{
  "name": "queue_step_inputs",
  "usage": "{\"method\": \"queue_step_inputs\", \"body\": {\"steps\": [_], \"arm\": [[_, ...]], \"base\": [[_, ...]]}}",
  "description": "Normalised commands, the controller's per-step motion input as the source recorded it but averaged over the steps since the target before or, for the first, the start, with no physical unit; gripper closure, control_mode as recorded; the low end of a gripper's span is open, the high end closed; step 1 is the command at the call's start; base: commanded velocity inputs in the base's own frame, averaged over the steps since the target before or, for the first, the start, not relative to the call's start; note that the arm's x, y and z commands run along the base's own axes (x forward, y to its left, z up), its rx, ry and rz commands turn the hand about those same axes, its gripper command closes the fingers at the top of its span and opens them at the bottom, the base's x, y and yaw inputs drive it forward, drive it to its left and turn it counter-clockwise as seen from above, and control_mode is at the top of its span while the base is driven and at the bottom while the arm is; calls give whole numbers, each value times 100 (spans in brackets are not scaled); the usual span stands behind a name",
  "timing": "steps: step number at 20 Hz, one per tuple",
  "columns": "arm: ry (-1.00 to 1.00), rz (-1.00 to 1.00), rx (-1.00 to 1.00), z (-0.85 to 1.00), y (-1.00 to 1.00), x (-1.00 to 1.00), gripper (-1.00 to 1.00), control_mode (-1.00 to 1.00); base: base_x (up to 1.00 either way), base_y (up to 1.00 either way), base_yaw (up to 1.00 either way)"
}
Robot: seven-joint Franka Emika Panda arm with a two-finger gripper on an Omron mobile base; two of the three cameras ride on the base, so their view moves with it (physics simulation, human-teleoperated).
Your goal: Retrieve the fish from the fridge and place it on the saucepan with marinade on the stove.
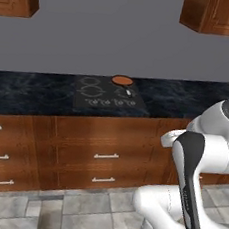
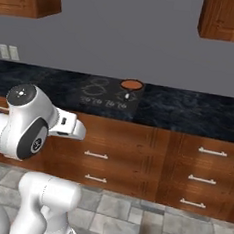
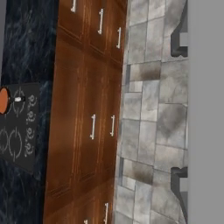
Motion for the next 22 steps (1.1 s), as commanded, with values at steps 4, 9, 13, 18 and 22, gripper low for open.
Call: {"method": "queue_step_inputs", "body": {"steps": [4,9,13,18,22], "arm": [[0,0,0,0,0,0,-100,100],[0,0,0,0,0,0,-100,100],[0,0,0,0,0,0,-100,100],[0,0,0,0,0,0,-100,100],[0,0,0,0,0,0,-100,100]], "base": [[-16,-39,-32],[0,-26,-55],[0,-11,-56],[16,0,-49],[17,0,-49]]}}
